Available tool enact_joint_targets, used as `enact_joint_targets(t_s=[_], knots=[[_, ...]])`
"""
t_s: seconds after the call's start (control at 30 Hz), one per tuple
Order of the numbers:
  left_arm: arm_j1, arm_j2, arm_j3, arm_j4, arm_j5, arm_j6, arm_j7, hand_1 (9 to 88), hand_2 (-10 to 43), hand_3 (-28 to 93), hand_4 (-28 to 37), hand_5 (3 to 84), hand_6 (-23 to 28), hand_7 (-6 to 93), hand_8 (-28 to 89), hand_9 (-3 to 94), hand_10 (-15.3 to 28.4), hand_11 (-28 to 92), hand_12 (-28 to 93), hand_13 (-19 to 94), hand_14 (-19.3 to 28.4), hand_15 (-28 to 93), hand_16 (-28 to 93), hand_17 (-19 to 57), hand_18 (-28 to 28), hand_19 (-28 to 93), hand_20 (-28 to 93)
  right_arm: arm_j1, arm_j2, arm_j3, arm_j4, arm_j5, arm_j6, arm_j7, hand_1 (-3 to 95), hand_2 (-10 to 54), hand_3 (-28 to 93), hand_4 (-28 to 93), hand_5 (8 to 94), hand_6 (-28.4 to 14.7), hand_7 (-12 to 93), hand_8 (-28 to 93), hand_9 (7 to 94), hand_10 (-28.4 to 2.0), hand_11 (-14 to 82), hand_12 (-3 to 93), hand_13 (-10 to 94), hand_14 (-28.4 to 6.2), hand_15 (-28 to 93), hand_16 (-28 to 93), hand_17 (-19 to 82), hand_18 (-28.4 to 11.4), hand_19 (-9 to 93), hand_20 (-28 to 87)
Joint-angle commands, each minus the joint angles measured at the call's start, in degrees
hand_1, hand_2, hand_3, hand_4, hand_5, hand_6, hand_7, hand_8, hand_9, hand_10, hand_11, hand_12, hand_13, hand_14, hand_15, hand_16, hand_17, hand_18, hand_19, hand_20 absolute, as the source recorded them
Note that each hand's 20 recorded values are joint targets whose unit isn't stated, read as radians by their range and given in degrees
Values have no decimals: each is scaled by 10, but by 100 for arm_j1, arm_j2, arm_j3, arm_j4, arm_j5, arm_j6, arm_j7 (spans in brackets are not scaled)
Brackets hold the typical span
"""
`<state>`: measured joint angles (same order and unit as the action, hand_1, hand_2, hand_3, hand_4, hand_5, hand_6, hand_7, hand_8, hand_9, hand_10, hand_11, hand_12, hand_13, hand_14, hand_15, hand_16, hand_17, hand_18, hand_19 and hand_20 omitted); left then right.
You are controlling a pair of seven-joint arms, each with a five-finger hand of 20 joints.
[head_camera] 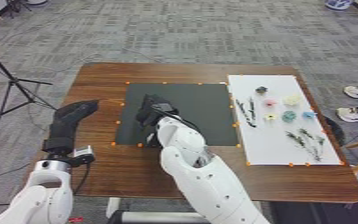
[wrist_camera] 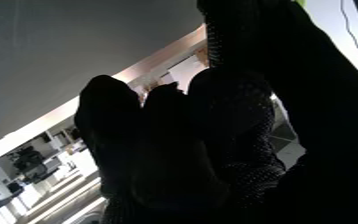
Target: Arrange flowers
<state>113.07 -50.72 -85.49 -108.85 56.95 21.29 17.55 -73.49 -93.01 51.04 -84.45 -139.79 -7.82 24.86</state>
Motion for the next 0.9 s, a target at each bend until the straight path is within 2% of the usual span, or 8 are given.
enact_joint_targets(t_s=[0.03,0.3,0.43,0.57,0.63,0.77,0.83,0.9], knots=[[5,-40,-2,-12,-21,-46,-1,262,8,724,-194,533,28,206,-76,498,132,229,148,381,149,173,12,86,85,47,173,-20,-63,27,-15,101,71,32,437,-95,646,-86,855,11,319,211,937,-57,566,312,937,-29,766,358,636,-217,932,636],[-5,-70,10,-9,18,-11,-22,262,6,725,-193,531,28,208,-76,498,132,228,149,380,149,173,13,85,86,48,172,-50,-97,115,-5,103,29,-25,353,-95,683,-89,856,1,284,141,937,-61,562,307,937,-33,762,358,638,-220,932,637],[-1,-68,18,0,-47,57,-12,263,-2,723,-188,528,28,206,-77,495,130,227,148,373,148,167,13,82,84,45,170,-55,-76,109,-9,115,12,-34,314,-95,698,-84,860,-4,304,-54,937,-63,556,310,937,-34,758,362,637,-220,932,635],[83,-103,-30,-5,-124,147,31,255,-7,709,-197,516,31,189,-77,486,127,210,139,359,142,149,9,79,78,33,165,-63,-64,134,-21,73,-49,-112,306,-95,691,-83,857,-4,305,-64,937,-65,552,311,937,-35,756,363,635,-221,932,637],[253,-133,-147,6,-251,224,58,250,-5,706,-203,506,30,184,-76,480,126,201,134,351,138,140,8,79,75,30,164,-43,16,136,-122,43,-218,-261,304,-95,690,-83,856,-5,302,-66,937,-66,548,313,937,-37,752,364,633,-221,932,635],[746,-135,-484,-1,-746,630,83,229,5,714,-224,500,31,176,-77,469,126,181,122,334,128,106,4,74,63,19,159,211,491,-94,-502,413,-431,-477,268,-60,680,-85,801,-17,286,-70,911,-101,446,325,910,-50,644,392,544,-246,931,528],[948,-184,-644,19,-813,706,61,227,10,715,-230,500,32,170,-77,468,128,176,118,331,126,99,5,73,60,17,158,221,699,-92,-756,627,-581,-533,251,-34,674,-87,777,-23,277,-72,883,-116,423,324,871,-72,617,392,483,-260,919,482],[1029,-165,-693,103,-802,793,-2,226,16,717,-234,498,32,166,-77,466,128,173,116,327,124,95,4,73,57,17,157,205,932,-119,-1015,885,-624,-469,239,-14,669,-88,756,-29,270,-72,847,-135,401,316,815,-106,604,385,415,-274,875,474]])
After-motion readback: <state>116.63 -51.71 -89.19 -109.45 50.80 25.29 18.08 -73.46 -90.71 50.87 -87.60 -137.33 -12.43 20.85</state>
